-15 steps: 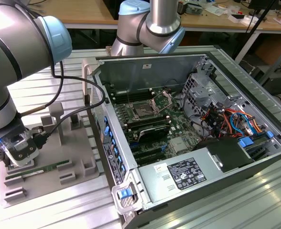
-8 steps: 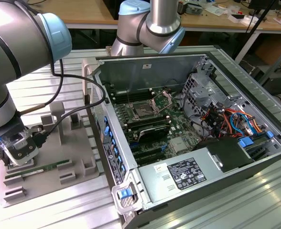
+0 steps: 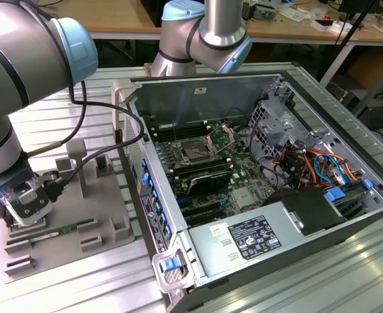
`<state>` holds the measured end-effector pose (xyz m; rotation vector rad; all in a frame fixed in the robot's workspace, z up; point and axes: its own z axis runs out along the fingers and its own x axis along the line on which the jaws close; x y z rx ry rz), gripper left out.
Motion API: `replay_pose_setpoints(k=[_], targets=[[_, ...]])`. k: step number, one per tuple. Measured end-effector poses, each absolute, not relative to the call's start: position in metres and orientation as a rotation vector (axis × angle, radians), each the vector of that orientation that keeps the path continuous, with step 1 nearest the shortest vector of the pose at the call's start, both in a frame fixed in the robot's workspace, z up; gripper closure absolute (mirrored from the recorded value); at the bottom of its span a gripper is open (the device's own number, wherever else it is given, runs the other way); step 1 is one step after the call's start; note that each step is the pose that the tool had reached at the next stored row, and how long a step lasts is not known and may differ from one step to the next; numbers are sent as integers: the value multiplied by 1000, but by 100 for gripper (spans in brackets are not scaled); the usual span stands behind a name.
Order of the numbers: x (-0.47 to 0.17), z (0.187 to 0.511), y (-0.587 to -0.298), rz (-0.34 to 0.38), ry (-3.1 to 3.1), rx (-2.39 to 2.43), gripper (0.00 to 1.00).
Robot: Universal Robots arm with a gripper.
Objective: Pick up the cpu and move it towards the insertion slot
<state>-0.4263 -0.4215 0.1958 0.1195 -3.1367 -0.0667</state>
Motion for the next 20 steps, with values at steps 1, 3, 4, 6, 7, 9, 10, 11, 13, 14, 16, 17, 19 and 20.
replay_pose_setpoints(k=[1, 3, 4, 6, 7, 9, 10, 11, 13, 14, 16, 17, 19, 20], targets=[[-426, 196, -422, -67, -3137, 120, 45], [-426, 196, -422, -67, -3137, 120, 45], [-426, 197, -422, -68, -3137, 119, 45], [-426, 199, -422, -71, -3137, 120, 45], [-426, 199, -421, -75, -3137, 120, 45], [-426, 200, -421, -81, -3137, 120, 45], [-426, 200, -421, -84, -3137, 120, 45], [-426, 201, -421, -89, -3137, 120, 45], [-426, 201, -421, -96, -3137, 120, 45], [-426, 202, -421, -98, -3137, 120, 45], [-426, 203, -421, -102, -3137, 120, 45], [-426, 204, -421, -108, -3137, 120, 45], [-426, 205, -421, -117, -3137, 120, 45], [-426, 205, -421, -120, -3136, 120, 45]])
